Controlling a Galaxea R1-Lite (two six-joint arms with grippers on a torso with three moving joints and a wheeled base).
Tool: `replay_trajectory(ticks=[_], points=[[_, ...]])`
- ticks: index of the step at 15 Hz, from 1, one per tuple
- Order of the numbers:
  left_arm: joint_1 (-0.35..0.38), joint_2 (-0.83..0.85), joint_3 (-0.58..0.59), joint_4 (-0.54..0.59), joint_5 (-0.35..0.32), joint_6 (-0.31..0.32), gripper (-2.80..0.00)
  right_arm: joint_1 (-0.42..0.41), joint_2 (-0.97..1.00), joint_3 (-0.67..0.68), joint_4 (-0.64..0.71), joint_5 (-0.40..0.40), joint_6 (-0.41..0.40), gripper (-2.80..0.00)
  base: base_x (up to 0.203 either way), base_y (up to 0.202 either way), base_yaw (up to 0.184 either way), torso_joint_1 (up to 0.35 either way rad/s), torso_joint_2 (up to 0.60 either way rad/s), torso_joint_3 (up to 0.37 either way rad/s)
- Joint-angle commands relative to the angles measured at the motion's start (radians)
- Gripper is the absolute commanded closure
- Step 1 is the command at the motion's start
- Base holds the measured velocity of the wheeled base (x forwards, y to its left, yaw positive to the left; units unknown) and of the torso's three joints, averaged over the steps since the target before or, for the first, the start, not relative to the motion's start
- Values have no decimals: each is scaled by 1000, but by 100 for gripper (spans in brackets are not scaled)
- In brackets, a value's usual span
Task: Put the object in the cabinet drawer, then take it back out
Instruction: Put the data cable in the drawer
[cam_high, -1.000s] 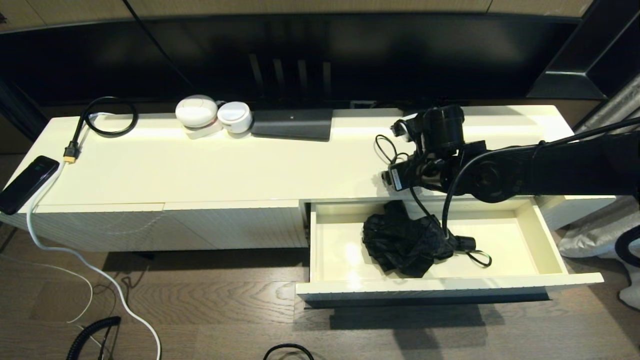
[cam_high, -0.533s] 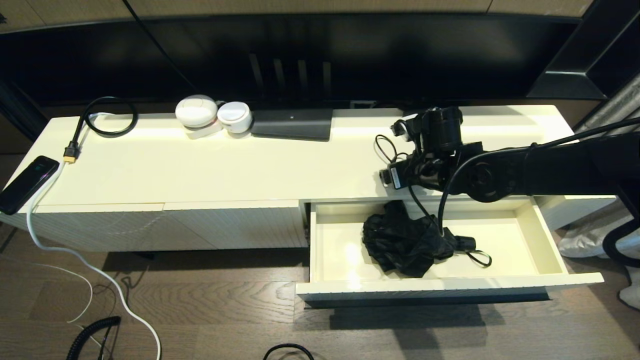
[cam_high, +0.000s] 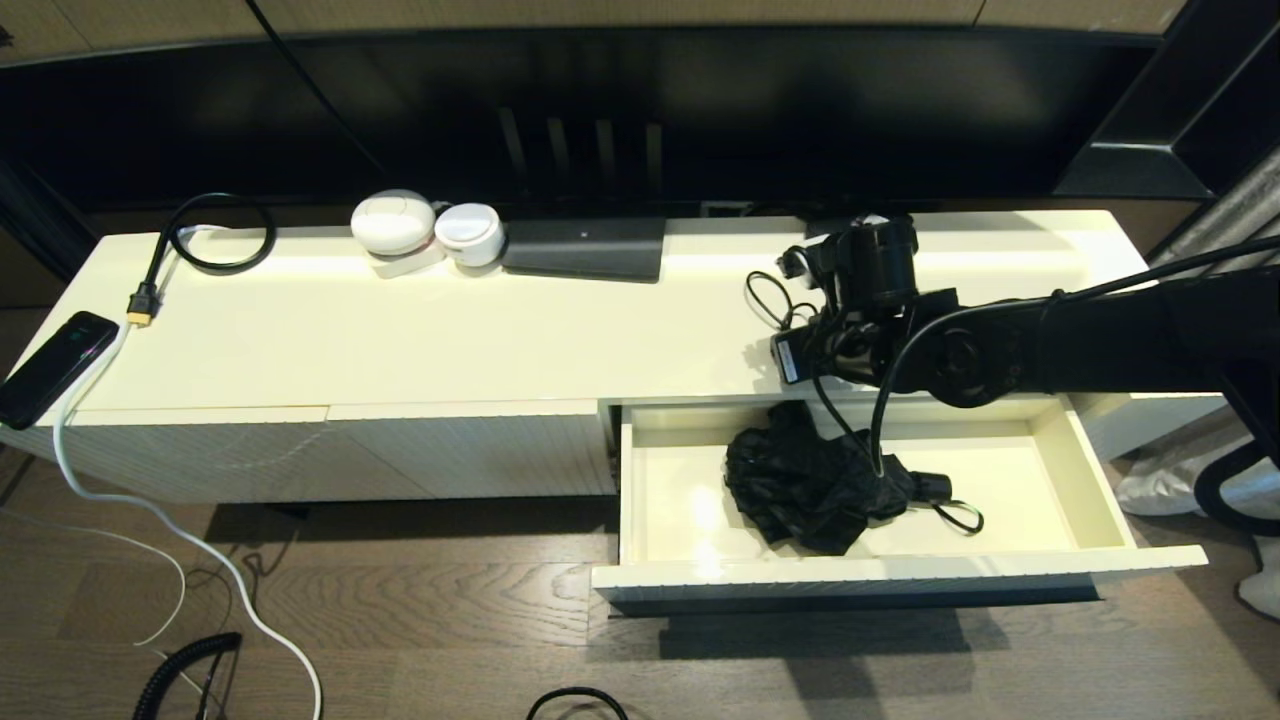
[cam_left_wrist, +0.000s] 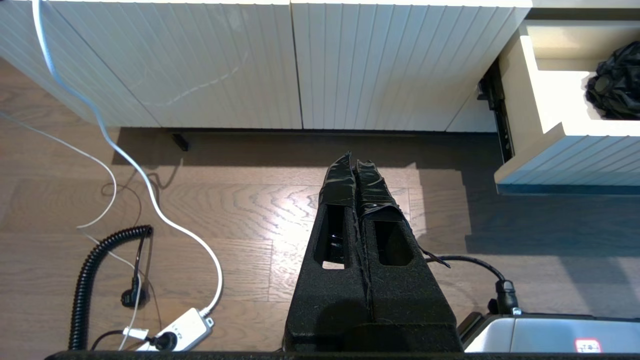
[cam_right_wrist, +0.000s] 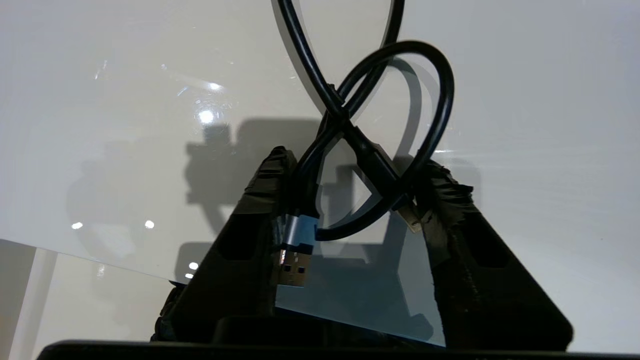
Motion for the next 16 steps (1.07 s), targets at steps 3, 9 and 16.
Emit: replay_trajectory(ticks=[3, 9, 16], points=[[1, 0, 0, -1, 0, -1, 0, 0, 3, 3, 2, 0, 5, 0, 0, 0, 0, 0, 0, 0], [1, 0, 0, -1, 0, -1, 0, 10, -65, -13, 7, -4, 4, 0, 0, 0, 0, 0, 0, 0], [0, 0, 0, -1, 0, -1, 0, 23, -362, 244, 234, -9, -3, 0, 0, 0, 0, 0, 0, 0]])
